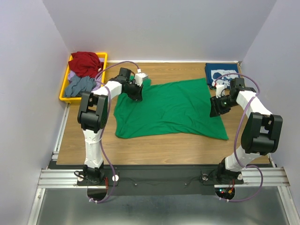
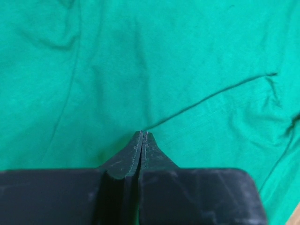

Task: Fold and stack the t-shirts
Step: Flatten the tshirt out

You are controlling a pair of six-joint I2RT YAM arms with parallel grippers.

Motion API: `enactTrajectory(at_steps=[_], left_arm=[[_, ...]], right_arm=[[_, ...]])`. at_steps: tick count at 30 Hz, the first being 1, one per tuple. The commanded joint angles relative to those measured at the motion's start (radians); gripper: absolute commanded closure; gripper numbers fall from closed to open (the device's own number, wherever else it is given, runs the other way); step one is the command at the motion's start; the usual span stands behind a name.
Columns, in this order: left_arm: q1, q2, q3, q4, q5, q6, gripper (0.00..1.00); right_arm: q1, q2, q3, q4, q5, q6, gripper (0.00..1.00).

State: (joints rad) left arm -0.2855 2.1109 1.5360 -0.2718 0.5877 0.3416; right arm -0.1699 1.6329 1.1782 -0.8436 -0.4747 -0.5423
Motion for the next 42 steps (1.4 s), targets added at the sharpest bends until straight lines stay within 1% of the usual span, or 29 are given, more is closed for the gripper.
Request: enactTrajectory(at_steps=[1, 4, 7, 8, 10, 11, 12, 13, 15, 16, 17, 19, 20, 21, 22, 23, 25, 26, 30, 31, 32, 33, 34, 35, 38, 39, 40, 41, 42], left_arm=[[-0.012, -0.139, 0.012, -0.042, 0.066, 0.028, 0.98], [-0.018, -0.187, -0.005, -0.093, 0.098, 0.068, 1.00], [-0.032, -0.271, -0.043, -0.190, 0.159, 0.152, 1.00], [-0.040, -0.320, -0.071, -0.257, 0.187, 0.212, 1.00], [-0.069, -0.374, -0.106, -0.328, 0.208, 0.272, 1.00], [-0.081, -0.426, -0.126, -0.412, 0.227, 0.316, 1.00], [-0.096, -0.452, -0.166, -0.456, 0.231, 0.354, 1.00], [-0.137, -0.506, -0.189, -0.499, 0.231, 0.441, 1.00], [-0.184, -0.566, -0.267, -0.607, 0.222, 0.509, 1.00], [-0.205, -0.598, -0.296, -0.633, 0.221, 0.560, 1.00], [-0.255, -0.668, -0.325, -0.664, 0.221, 0.574, 1.00], [-0.315, -0.738, -0.404, -0.696, 0.219, 0.612, 1.00], [-0.354, -0.805, -0.427, -0.704, 0.206, 0.628, 1.00], [-0.427, -0.865, -0.442, -0.707, 0.187, 0.620, 1.00], [-0.458, -0.865, -0.448, -0.696, 0.176, 0.620, 1.00], [-0.519, -0.914, -0.464, -0.696, 0.167, 0.629, 1.00], [-0.593, -0.959, -0.477, -0.733, 0.170, 0.681, 1.00], [-0.625, -0.970, -0.484, -0.744, 0.170, 0.682, 1.00], [-0.691, -0.979, -0.519, -0.846, 0.202, 0.816, 1.00], [-0.711, -0.988, -0.534, -0.846, 0.196, 0.812, 1.00], [-0.760, -1.009, -0.548, -0.848, 0.179, 0.810, 1.00], [-0.776, -1.016, -0.574, -0.848, 0.170, 0.803, 0.98], [-0.782, -1.017, -0.577, -0.850, 0.166, 0.800, 0.86], [-0.784, -1.016, -0.576, -0.848, 0.173, 0.797, 0.67], [-0.788, -1.040, -0.548, -0.845, 0.158, 0.810, 0.59], [-0.788, -1.048, -0.528, -0.842, 0.140, 0.810, 0.59], [-0.788, -1.071, -0.519, -0.827, 0.115, 0.772, 0.59], [-0.772, -1.081, -0.510, -0.787, 0.071, 0.752, 0.64], [-0.752, -1.091, -0.496, -0.773, 0.060, 0.745, 0.66]], right_arm=[[-0.003, -0.042, 0.003, 0.034, 0.005, -0.007, 0.55], [-0.003, -0.051, 0.014, 0.034, 0.010, -0.005, 0.55], [-0.005, -0.059, 0.026, 0.032, 0.024, -0.004, 0.55], [-0.005, -0.065, 0.031, 0.031, 0.033, -0.002, 0.55], [-0.005, -0.071, 0.040, 0.031, 0.044, 0.001, 0.55], [-0.005, -0.076, 0.047, 0.031, 0.056, 0.002, 0.55], [-0.005, -0.085, 0.052, 0.032, 0.062, 0.005, 0.55], [-0.005, -0.091, 0.054, 0.029, 0.068, 0.005, 0.55], [-0.005, -0.106, 0.061, 0.031, 0.088, 0.005, 0.55], [-0.005, -0.113, 0.063, 0.029, 0.096, 0.004, 0.55], [-0.005, -0.120, 0.061, 0.031, 0.108, 0.002, 0.55], [-0.006, -0.140, 0.055, 0.029, 0.126, -0.004, 0.55], [-0.006, -0.146, 0.054, 0.029, 0.148, -0.008, 0.55], [-0.008, -0.160, 0.044, 0.026, 0.157, -0.018, 0.55], [-0.008, -0.168, 0.040, 0.023, 0.165, -0.018, 0.55], [-0.008, -0.174, 0.035, 0.021, 0.180, -0.027, 0.55], [-0.008, -0.197, 0.025, 0.012, 0.203, -0.042, 0.55], [-0.008, -0.205, 0.020, 0.009, 0.203, -0.048, 0.55], [-0.008, -0.229, 0.008, -0.008, 0.231, -0.077, 0.54], [-0.008, -0.231, 0.006, -0.020, 0.232, -0.082, 0.54], [-0.008, -0.231, 0.005, -0.028, 0.231, -0.094, 0.54], [-0.008, -0.231, 0.005, -0.035, 0.228, -0.102, 0.54], [-0.008, -0.232, 0.003, -0.044, 0.225, -0.110, 0.54], [-0.008, -0.232, 0.000, -0.064, 0.216, -0.126, 0.54], [-0.008, -0.229, -0.011, -0.103, 0.188, -0.157, 0.52], [-0.008, -0.226, -0.014, -0.116, 0.177, -0.169, 0.52], [-0.008, -0.216, -0.017, -0.147, 0.167, -0.197, 0.52], [-0.008, -0.209, -0.020, -0.163, 0.145, -0.205, 0.52], [-0.008, -0.203, -0.031, -0.175, 0.134, -0.211, 0.52]])
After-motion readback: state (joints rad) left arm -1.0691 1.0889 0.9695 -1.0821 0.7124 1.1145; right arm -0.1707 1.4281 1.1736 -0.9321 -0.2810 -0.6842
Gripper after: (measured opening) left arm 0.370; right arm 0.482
